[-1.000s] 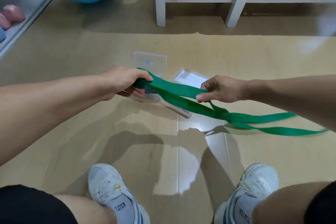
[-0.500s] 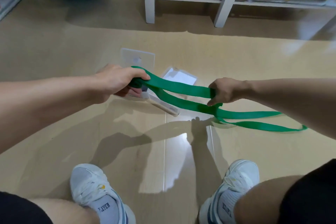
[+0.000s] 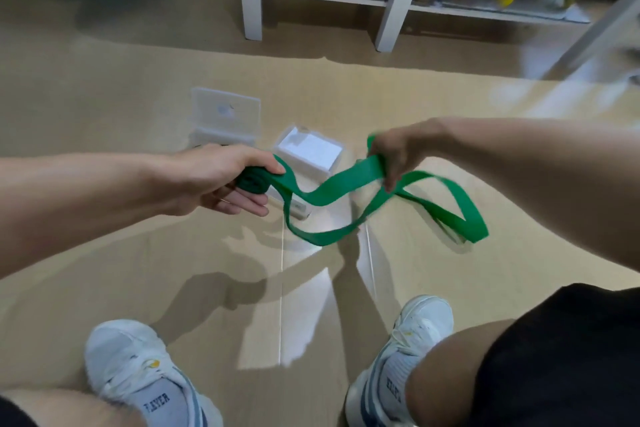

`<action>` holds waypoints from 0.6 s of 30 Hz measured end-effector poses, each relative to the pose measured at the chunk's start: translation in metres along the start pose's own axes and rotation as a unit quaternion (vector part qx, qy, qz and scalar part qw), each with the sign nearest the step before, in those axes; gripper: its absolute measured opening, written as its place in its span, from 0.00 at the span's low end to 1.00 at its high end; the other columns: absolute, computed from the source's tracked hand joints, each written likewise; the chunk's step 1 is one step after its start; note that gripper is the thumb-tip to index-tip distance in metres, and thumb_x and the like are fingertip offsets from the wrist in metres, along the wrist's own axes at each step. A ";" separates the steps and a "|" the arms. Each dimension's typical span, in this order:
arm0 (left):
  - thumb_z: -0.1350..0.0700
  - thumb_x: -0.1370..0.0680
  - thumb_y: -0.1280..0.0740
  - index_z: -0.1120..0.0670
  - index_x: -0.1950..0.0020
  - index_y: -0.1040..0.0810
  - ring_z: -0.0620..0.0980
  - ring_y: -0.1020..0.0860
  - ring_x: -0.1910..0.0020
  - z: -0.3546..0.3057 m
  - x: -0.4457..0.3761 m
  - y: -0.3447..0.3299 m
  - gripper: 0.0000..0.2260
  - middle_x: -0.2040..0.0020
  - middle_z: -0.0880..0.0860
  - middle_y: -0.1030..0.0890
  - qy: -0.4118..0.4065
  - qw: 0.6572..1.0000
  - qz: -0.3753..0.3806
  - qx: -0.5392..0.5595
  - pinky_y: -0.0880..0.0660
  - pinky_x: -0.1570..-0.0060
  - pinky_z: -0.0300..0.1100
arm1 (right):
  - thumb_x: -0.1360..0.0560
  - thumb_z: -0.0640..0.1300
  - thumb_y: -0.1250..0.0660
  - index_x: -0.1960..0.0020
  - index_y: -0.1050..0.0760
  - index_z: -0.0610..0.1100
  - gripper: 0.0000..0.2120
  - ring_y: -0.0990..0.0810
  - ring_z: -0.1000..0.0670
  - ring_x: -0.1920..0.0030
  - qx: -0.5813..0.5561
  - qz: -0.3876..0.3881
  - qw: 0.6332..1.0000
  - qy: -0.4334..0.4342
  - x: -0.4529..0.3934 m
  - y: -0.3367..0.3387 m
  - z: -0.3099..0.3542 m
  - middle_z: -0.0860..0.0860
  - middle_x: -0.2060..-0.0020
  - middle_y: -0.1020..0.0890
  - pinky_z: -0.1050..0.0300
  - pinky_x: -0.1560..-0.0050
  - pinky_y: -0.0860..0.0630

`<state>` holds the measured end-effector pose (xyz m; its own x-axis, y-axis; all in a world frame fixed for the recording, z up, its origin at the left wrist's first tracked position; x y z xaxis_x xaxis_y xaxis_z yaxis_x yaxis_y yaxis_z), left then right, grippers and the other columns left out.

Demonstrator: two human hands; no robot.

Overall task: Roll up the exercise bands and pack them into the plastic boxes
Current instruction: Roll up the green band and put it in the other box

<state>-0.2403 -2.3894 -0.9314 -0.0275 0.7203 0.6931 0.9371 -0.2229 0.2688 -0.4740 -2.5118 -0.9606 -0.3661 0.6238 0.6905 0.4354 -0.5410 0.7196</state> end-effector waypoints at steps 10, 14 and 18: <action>0.43 0.29 0.26 0.53 0.43 0.17 0.49 0.12 0.61 0.002 -0.006 0.034 0.19 0.58 0.53 0.12 -0.003 0.987 -0.121 0.106 0.27 0.63 0.40 | 0.25 0.39 0.32 0.53 0.29 0.48 0.07 0.24 0.45 0.58 -0.145 -0.332 0.932 0.003 0.040 0.063 -0.022 0.50 0.60 0.25 0.56 0.60 0.32; 0.43 0.28 0.26 0.52 0.45 0.17 0.48 0.12 0.60 0.002 -0.007 0.020 0.17 0.58 0.52 0.12 -0.008 0.993 -0.085 0.077 0.27 0.59 0.42 | 0.29 0.43 0.21 0.36 0.24 0.45 0.24 0.17 0.50 0.58 -0.073 0.270 0.960 -0.031 0.028 -0.058 0.020 0.52 0.60 0.16 0.56 0.48 0.20; 0.43 0.27 0.27 0.51 0.45 0.17 0.49 0.12 0.57 0.005 -0.009 0.005 0.16 0.56 0.53 0.12 -0.019 0.997 -0.043 0.062 0.26 0.58 0.42 | 0.34 0.56 0.19 0.21 0.39 0.49 0.49 0.28 0.43 0.28 -0.066 0.113 0.990 0.056 0.020 -0.032 0.062 0.50 0.27 0.27 0.47 0.27 0.32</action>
<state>-0.2334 -2.3940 -0.9391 -0.0988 0.7582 0.6445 0.9676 -0.0779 0.2400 -0.4440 -2.4475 -0.9743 -0.3636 0.4163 0.8334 0.4073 -0.7335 0.5441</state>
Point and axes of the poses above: each hand's wrist, its own x-axis away from the middle knuckle, its own y-axis out of the back of the hand, z = x × y, the point moved 9 cm from there along -x, towards the middle knuckle
